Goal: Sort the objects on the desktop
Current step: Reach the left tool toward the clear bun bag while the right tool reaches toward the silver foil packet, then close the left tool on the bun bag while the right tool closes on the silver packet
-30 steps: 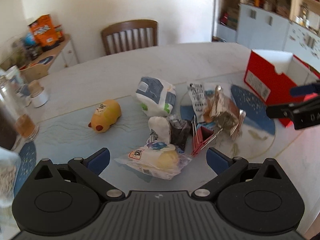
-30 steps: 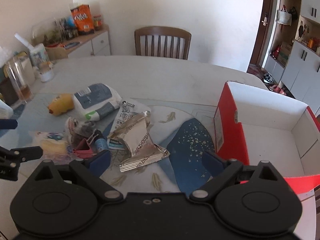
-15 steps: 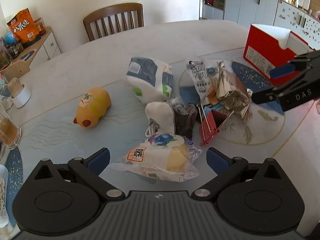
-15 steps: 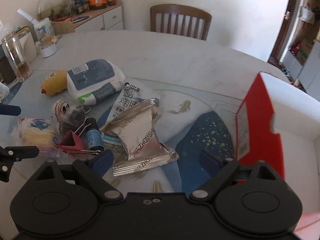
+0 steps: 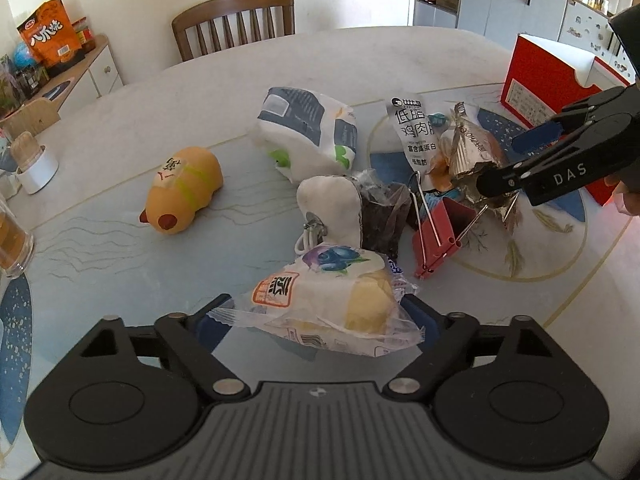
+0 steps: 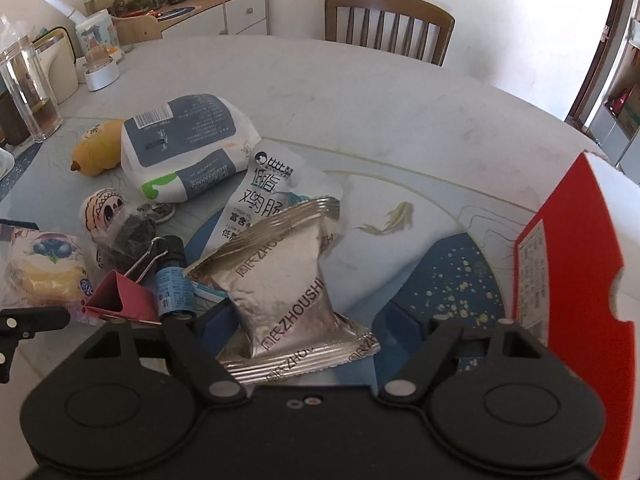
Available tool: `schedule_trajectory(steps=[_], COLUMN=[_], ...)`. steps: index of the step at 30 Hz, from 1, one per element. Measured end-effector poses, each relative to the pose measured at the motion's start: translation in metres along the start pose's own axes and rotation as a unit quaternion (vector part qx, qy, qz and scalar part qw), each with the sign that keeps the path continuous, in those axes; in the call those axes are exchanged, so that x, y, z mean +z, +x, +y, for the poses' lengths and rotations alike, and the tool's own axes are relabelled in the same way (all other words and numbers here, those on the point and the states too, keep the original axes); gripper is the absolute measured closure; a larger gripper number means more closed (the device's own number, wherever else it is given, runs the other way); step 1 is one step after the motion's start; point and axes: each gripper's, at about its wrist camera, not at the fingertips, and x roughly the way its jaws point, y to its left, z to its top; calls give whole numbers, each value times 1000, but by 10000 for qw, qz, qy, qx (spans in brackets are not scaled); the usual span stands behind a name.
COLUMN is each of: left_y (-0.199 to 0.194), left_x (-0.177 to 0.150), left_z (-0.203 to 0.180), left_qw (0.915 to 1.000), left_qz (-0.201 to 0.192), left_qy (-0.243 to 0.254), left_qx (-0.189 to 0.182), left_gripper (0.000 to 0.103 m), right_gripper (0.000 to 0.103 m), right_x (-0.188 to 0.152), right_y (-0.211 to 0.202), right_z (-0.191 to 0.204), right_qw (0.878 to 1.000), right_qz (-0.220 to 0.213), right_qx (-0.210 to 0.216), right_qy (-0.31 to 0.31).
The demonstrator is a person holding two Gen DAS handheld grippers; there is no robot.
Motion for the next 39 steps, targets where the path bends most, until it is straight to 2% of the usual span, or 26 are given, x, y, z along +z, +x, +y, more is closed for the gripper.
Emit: schedule_trajectory(steps=[1,6,8,14,23,39], left_y=[0,-2,-2,-5,-11,-45], left_x=[0,-1,-1,-1,-5,-14], left_z=[0,0,0,-2,-2,-13], left_qw=[10000,10000,9999,9999,9997,9988], left_qz=[-6,-63,-72,-101,-156,-319], left_qy=[-13,-23,-28,-70,-191,-375], left_qx=[-9,-54,-86,-101,10,-34], left_gripper=[21,24,34,49,53,54], right_gripper=[26,34,39,52,56,58], right_x=[0,-1,0,1,-6,-29], right_y=[1,3,2,-3,-17,-61], right_z=[1,6,7,8,7,6], right_qw=[10000,10000,10000,10000,9997,9985], right_qz=[12,43,30,-21,-81,-271], right_qx=[4,7,-14,-61,-104,-22], right_qy=[0,6,-2,67,200,472])
